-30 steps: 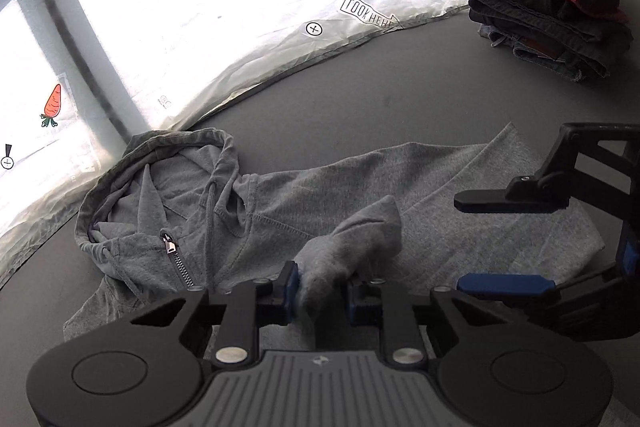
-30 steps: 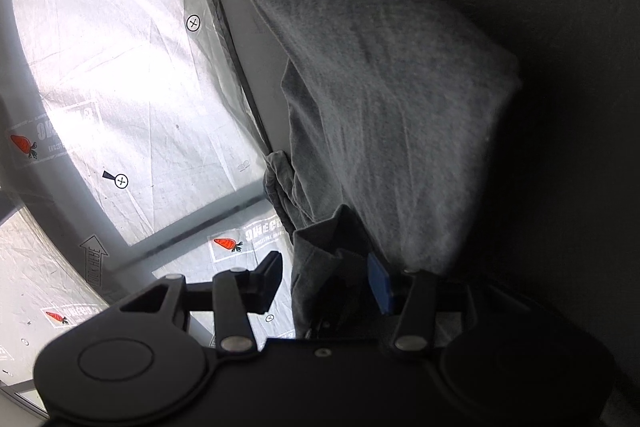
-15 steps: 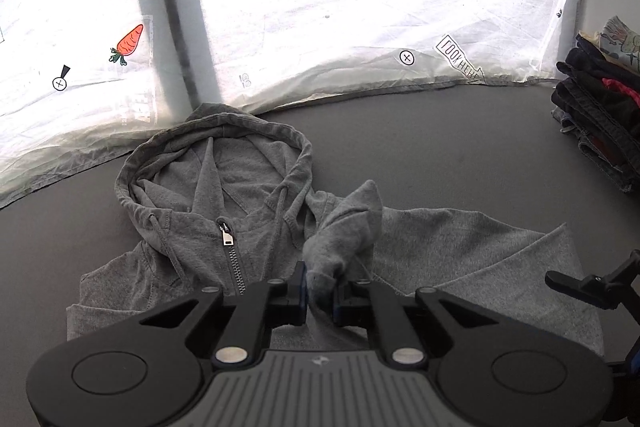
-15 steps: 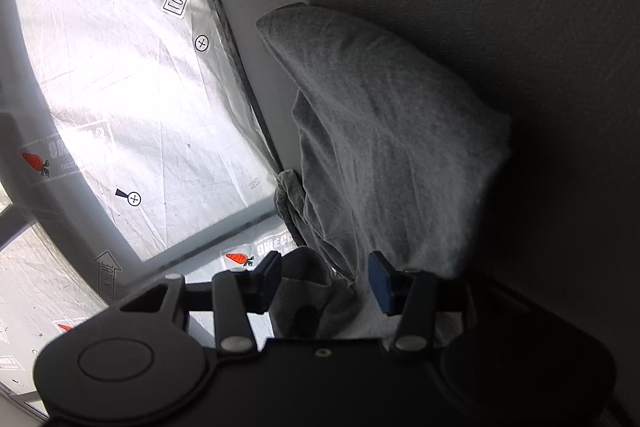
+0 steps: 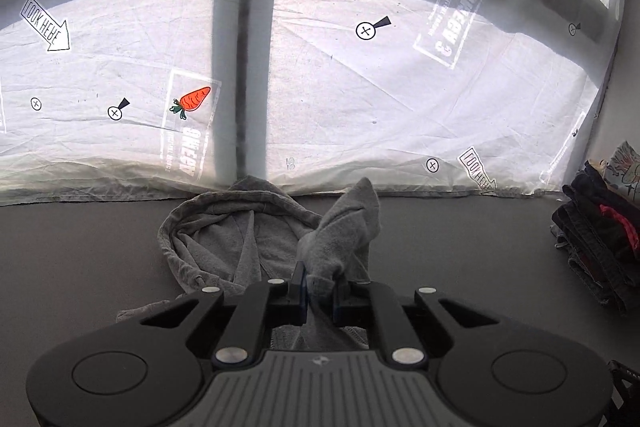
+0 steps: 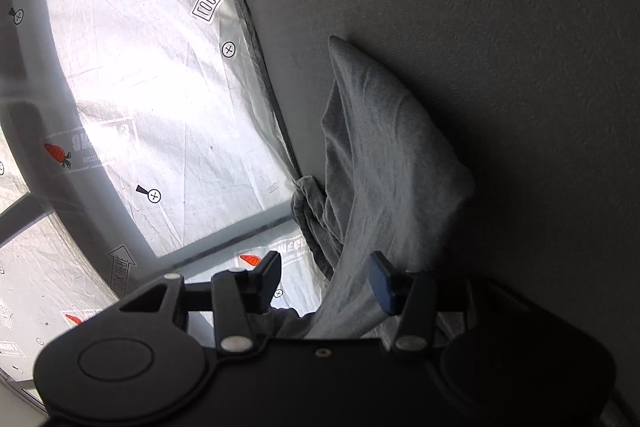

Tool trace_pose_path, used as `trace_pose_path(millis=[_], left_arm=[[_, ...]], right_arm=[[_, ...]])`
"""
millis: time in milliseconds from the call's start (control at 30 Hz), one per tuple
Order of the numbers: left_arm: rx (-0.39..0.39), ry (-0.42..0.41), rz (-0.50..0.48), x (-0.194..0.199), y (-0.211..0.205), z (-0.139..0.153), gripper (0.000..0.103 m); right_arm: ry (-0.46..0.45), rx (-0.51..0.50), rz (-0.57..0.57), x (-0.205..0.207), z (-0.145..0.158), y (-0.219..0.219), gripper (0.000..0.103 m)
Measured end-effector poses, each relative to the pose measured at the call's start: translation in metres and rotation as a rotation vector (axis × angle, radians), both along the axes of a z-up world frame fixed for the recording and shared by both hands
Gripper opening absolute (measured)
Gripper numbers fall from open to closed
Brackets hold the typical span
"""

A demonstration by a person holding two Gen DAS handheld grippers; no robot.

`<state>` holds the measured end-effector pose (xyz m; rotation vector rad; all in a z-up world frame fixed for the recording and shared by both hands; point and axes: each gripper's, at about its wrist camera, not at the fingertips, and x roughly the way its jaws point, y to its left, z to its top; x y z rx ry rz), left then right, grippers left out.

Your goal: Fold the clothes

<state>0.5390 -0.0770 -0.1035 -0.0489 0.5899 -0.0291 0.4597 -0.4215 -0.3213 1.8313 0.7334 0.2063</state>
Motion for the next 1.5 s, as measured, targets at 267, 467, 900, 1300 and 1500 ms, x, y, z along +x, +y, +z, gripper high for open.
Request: trace_pose_path(millis=[267,467,900,1300,1500], left_arm=[[-0.039,-0.089,0.175,-0.010,0.070,0.030,0.011],[-0.086,-0.117,0.367,-0.025,0.149,0.045,0.011],[-0.057,0.067,0.571,-0.064,0.230,-0.031,0.015],[-0.410,0.217,0.895,-0.128,0.295,-0.114,0.026],[-0.451,0.206,1.014,-0.152,0.325,-0.117,0.026]], right_arm=[[0.012,-0.034,-0.019,-0.017,0.003,-0.001,0.052],[0.052,-0.039,-0.036,-0.027,-0.002,0.001,0.053],[0.116,-0.136,0.087,-0.014,-0.002,0.030,0.054],[0.127,-0.141,0.096,-0.008,-0.008,0.026,0.054],[0.128,-0.138,0.099,-0.006,-0.007,0.029,0.054]])
